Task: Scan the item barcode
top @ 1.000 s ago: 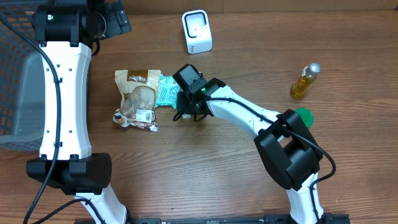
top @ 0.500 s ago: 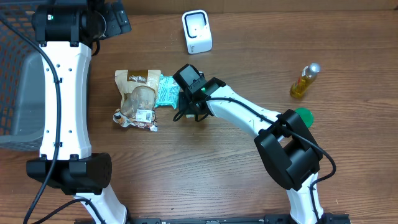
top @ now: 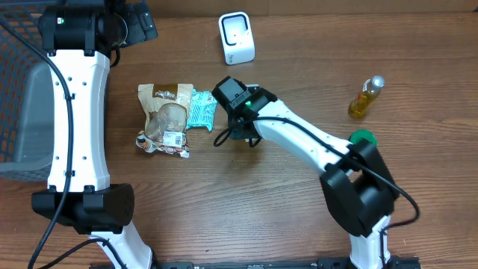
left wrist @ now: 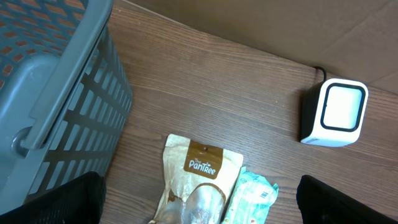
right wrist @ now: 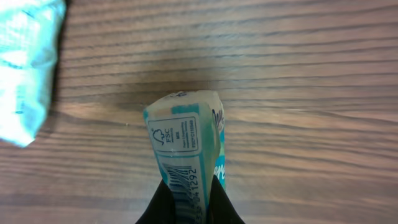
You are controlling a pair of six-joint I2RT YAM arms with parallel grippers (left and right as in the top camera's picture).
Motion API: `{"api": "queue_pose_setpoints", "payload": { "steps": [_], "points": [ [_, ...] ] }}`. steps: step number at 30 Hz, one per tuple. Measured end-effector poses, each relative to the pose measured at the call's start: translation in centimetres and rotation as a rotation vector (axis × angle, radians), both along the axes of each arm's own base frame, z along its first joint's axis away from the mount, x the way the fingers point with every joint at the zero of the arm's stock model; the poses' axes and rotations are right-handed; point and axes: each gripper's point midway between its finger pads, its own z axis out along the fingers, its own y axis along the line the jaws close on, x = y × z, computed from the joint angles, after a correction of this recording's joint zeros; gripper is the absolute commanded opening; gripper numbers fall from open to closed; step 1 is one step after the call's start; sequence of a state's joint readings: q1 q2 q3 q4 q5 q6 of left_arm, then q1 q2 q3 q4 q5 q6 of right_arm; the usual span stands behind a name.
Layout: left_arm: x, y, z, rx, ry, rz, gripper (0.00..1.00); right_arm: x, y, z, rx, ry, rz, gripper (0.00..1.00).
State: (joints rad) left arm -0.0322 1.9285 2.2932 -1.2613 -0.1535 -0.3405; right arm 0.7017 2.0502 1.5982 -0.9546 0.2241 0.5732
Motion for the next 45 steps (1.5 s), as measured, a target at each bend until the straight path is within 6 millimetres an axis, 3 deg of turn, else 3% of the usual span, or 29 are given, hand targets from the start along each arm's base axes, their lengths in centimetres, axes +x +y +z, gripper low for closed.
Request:
{"api": "queue_pose_setpoints", "payload": {
  "steps": [5, 18, 24, 25, 26, 28, 35, 45],
  "points": [
    [0.0, 0.0, 0.0, 0.000, 0.000, 0.000, 1.00, -0.7, -1.0, 1.7, -0.028, 0.002, -0.004, 0.04],
    [0.0, 0.0, 0.0, -0.001, 0.000, 0.000, 0.99, -1.5, -2.2, -0.5, -0.065, 0.022, -0.018, 0.08],
    [0.0, 0.0, 0.0, 0.000, 0.000, 0.000, 1.00, -1.5, -2.3, -1.6, -0.058, 0.011, -0.031, 0.28],
    [0.0, 0.0, 0.0, 0.000, 0.000, 0.000, 1.00, -1.6, -2.3, -1.7, -0.059, 0.011, -0.033, 0.33],
    [0.0, 0.0, 0.0, 0.000, 0.000, 0.000, 0.99, -1.5, -2.3, -1.7, -0.057, 0.009, -0.035, 0.44],
    [0.0, 0.0, 0.0, 0.000, 0.000, 0.000, 0.99, -1.4, -2.2, -1.8, -0.050, 0.003, -0.040, 0.52],
    [0.0, 0.0, 0.0, 0.000, 0.000, 0.000, 1.00, -1.1, -1.9, -1.7, -0.040, -0.009, -0.037, 0.53],
    [0.0, 0.0, 0.0, -0.001, 0.000, 0.000, 0.99, 1.5, -1.2, -0.9, 0.000, -0.121, -0.061, 0.53]
  ]
}}
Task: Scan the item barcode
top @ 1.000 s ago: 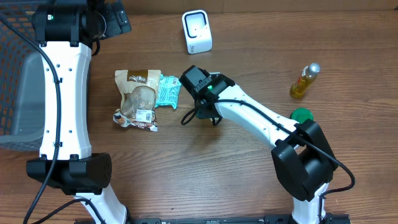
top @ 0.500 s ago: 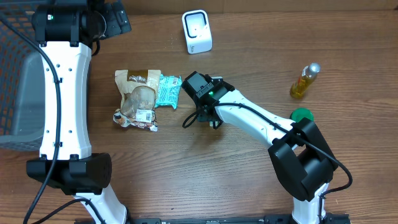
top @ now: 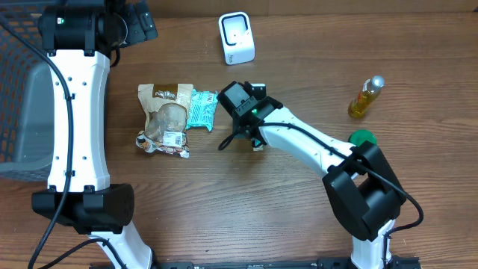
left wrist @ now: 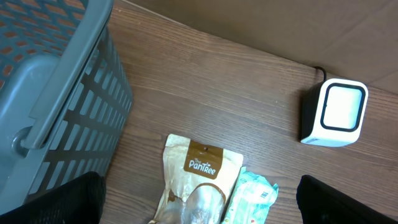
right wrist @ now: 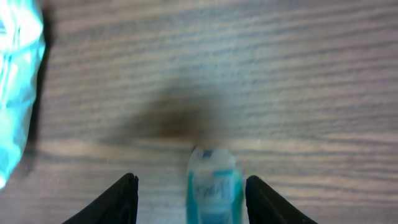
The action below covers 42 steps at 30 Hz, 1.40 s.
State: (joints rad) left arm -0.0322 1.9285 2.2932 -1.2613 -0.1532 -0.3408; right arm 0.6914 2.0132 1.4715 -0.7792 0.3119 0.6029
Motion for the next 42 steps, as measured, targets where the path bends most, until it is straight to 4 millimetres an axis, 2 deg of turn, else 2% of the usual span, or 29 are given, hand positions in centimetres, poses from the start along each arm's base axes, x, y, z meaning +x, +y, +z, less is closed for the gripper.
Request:
{"api": "queue_pose_setpoints", "payload": {
  "steps": [3, 10, 11, 14, 15, 18, 21, 30, 42],
  "points": [
    [0.0, 0.0, 0.0, 0.000, 0.000, 0.000, 1.00, 1.6, -1.1, 0.4, -0.006, -0.046, -0.039, 0.55],
    [0.0, 0.0, 0.0, 0.000, 0.000, 0.000, 1.00, 4.0, -6.1, 0.3, 0.001, -0.028, -0.161, 0.56],
    [0.0, 0.0, 0.0, 0.000, 0.000, 0.000, 1.00, 4.0, -6.7, 0.1, 0.008, -0.013, -0.175, 0.55],
    [0.0, 0.0, 0.0, 0.001, 0.000, 0.000, 1.00, 3.3, -7.7, -0.4, 0.028, 0.054, -0.194, 0.44],
    [0.0, 0.0, 0.0, 0.001, 0.000, 0.000, 1.00, 2.9, -7.9, -0.6, 0.036, 0.083, -0.196, 0.32],
    [0.0, 0.0, 0.0, 0.000, 0.000, 0.000, 1.00, 1.7, -7.7, -1.0, 0.057, 0.147, -0.191, 0.14],
    [0.0, 0.0, 0.0, 0.001, 0.000, 0.000, 1.00, 0.9, -7.3, -1.3, 0.067, 0.178, -0.179, 0.04],
    [0.0, 0.0, 0.0, 0.000, 0.000, 0.000, 0.99, -1.8, -7.4, -4.7, 0.064, 0.239, -0.155, 0.04],
    [0.0, 0.0, 0.0, 0.000, 0.000, 0.000, 1.00, -2.0, -6.5, -4.6, 0.054, 0.226, -0.128, 0.04]
  ]
}}
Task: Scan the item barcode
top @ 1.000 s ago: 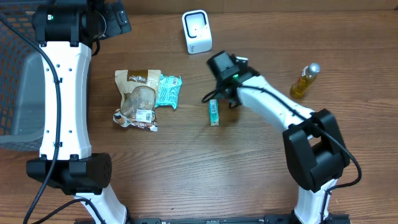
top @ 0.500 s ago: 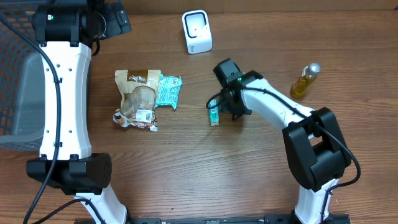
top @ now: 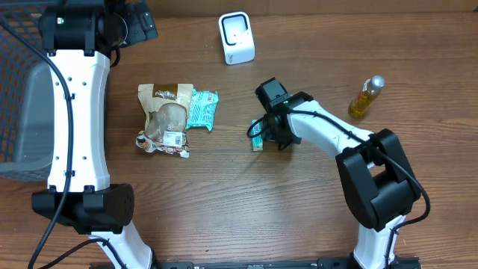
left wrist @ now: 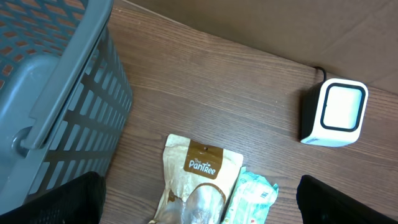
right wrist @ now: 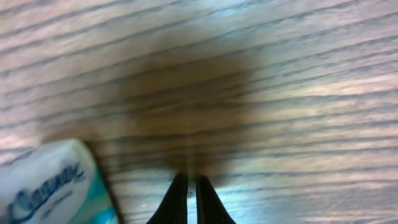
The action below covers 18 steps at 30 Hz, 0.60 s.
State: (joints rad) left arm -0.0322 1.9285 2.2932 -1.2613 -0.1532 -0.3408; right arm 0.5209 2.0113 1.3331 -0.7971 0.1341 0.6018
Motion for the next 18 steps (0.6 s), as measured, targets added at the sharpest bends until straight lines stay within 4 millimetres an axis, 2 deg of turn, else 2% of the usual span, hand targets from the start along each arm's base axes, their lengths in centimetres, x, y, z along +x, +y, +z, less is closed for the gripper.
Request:
{"api": "queue_pose_setpoints", "payload": {
  "steps": [10, 18],
  "points": [
    [0.0, 0.0, 0.0, 0.000, 0.000, 0.000, 0.99, -2.5, 5.1, 1.6, -0.155, -0.145, 0.192, 0.04],
    [0.0, 0.0, 0.0, 0.000, 0.000, 0.000, 1.00, -2.3, 5.1, 2.2, -0.228, -0.206, 0.212, 0.04]
  ]
}}
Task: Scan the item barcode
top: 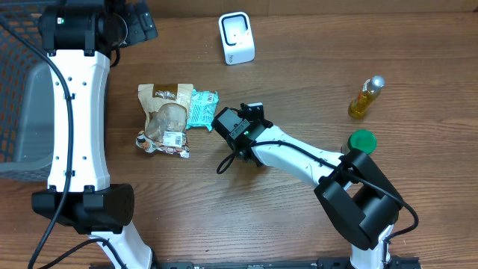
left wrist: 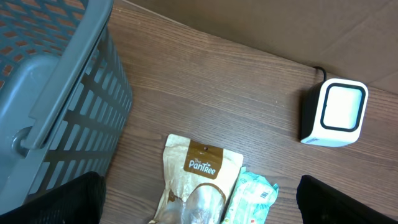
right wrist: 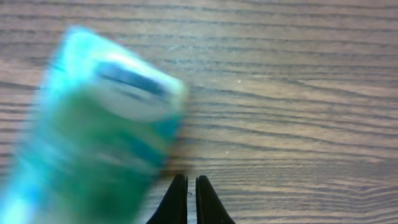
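Observation:
The tissue pack, teal and white, shows only as a large blur at the left of the right wrist view. My right gripper is shut with nothing between its fingers, and the pack lies just left of them. In the overhead view the right arm covers the pack. The white scanner stands at the back of the table, also visible from the left wrist. My left gripper hangs wide open high above the table's far left.
A PanTree bag and a teal wipes pack lie left of the right wrist. An oil bottle and a green cap sit at the right. A grey basket fills the left edge.
My right wrist has moved left, from mid-table to beside the teal wipes pack. The tissue pack, then low at the left of the wrist view, now fills its left side, blurred. The gripper stays shut.
At first my right gripper was shut on the tissue pack, held low over the table. Then it was open with the pack between its fingers. Later it was shut and empty, right of the pack lying on the table. Now it is further left, beside the pack. The left arm never moved.

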You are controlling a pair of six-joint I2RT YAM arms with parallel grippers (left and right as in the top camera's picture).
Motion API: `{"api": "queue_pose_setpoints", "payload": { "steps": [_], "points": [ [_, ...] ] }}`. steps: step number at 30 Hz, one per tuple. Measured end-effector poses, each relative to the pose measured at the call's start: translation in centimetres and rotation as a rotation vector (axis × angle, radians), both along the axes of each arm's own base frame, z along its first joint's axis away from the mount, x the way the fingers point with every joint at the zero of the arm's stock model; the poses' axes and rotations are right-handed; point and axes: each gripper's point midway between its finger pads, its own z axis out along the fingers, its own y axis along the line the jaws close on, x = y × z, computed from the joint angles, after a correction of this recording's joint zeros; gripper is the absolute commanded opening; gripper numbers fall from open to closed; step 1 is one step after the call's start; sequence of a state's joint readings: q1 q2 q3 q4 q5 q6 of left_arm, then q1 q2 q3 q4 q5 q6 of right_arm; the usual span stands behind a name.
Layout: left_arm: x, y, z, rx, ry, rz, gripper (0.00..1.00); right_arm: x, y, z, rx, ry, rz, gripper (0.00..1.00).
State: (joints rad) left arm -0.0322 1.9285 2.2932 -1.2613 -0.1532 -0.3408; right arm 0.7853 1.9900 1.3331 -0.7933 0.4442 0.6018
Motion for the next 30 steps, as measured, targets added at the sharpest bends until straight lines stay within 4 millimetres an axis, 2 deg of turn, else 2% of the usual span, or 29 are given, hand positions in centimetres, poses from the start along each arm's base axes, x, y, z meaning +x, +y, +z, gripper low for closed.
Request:
{"api": "queue_pose_setpoints", "payload": {
  "steps": [2, 6, 8, 9, 10, 14, 16, 18, 19, 21, 23, 26, 30],
  "points": [
    [0.0, 0.0, 0.0, 0.000, 0.000, 0.000, 1.00, 0.1, -0.1, 0.1, -0.006, -0.007, -0.002, 0.04],
    [0.0, 0.0, 0.0, 0.000, 0.000, 0.000, 1.00, 0.2, -0.2, 0.1, -0.012, -0.012, -0.001, 0.13],
    [0.0, 0.0, 0.0, 0.000, 0.000, 0.000, 1.00, 0.3, -0.2, 0.2, -0.009, -0.018, -0.006, 0.32],
    [0.0, 0.0, 0.0, 0.001, 0.000, 0.000, 1.00, 0.3, -0.1, 0.2, -0.010, -0.020, -0.003, 0.38],
    [0.0, 0.0, 0.0, 0.000, 0.000, 0.000, 0.99, 0.4, -0.1, 0.2, -0.007, -0.022, -0.002, 0.40],
    [0.0, 0.0, 0.0, 0.000, 0.000, 0.000, 0.99, 0.5, 0.1, 0.2, 0.002, -0.027, -0.005, 0.38],
    [0.0, 0.0, 0.0, 0.000, 0.000, 0.000, 1.00, 0.5, 0.1, 0.2, 0.008, -0.028, -0.016, 0.32],
    [0.0, 0.0, 0.0, 0.000, 0.000, 0.000, 0.99, 0.3, -0.3, 0.1, 0.008, -0.022, -0.040, 0.19],
    [0.0, 0.0, 0.0, 0.001, 0.000, 0.000, 1.00, 0.3, -0.5, 0.1, 0.011, -0.017, -0.061, 0.17],
    [0.0, 0.0, 0.0, 0.000, 0.000, 0.000, 0.99, 0.4, -1.2, 0.0, 0.029, -0.012, -0.120, 0.20],
    [0.0, 0.0, 0.0, 0.000, 0.000, 0.000, 0.99, 0.9, -1.8, 0.1, 0.065, -0.009, -0.178, 0.35],
    [0.0, 0.0, 0.0, 0.000, 0.000, 0.000, 1.00, 2.0, -1.4, 0.2, 0.189, 0.014, -0.226, 0.36],
    [0.0, 0.0, 0.0, 0.000, 0.000, 0.000, 1.00, 2.9, 0.7, 0.4, 0.374, 0.086, -0.186, 0.35]
  ]
}}
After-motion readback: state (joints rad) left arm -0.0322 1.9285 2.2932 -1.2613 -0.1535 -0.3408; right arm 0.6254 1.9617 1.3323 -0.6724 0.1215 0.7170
